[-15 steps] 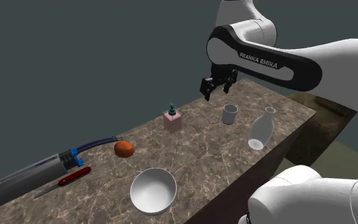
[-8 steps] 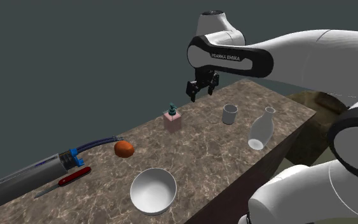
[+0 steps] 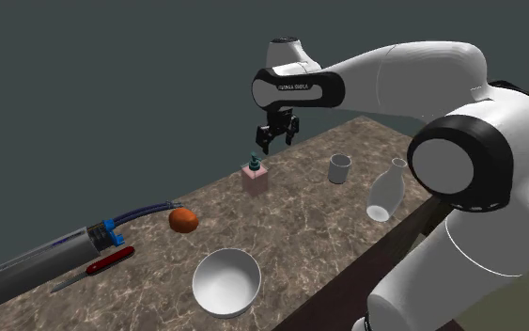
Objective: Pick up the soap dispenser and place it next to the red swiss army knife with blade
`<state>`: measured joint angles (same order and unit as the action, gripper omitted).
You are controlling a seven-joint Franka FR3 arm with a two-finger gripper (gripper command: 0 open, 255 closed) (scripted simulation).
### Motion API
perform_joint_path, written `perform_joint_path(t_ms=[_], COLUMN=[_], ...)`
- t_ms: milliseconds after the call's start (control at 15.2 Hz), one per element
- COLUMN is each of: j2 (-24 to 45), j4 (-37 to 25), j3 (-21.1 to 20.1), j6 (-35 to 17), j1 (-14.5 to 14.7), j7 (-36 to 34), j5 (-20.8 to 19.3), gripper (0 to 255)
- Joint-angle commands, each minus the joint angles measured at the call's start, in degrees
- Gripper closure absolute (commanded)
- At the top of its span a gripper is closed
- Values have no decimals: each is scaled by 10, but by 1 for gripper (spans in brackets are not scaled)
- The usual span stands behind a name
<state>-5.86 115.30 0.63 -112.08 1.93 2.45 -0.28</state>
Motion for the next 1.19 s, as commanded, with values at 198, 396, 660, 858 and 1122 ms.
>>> perform_joint_path(t_ms=[198, 396, 660, 858, 1122], j2=[113, 181, 214, 221, 228], j4=[-86, -145, -161, -148, -137], j3=[-5, -9, -11, -11, -12], j6=[-14, -15, -28, -49, -66], j1=[5, 8, 9, 9, 9], j7=[11, 18, 20, 20, 20], j5=[15, 22, 25, 25, 26], gripper=[0, 0, 0, 0, 0])
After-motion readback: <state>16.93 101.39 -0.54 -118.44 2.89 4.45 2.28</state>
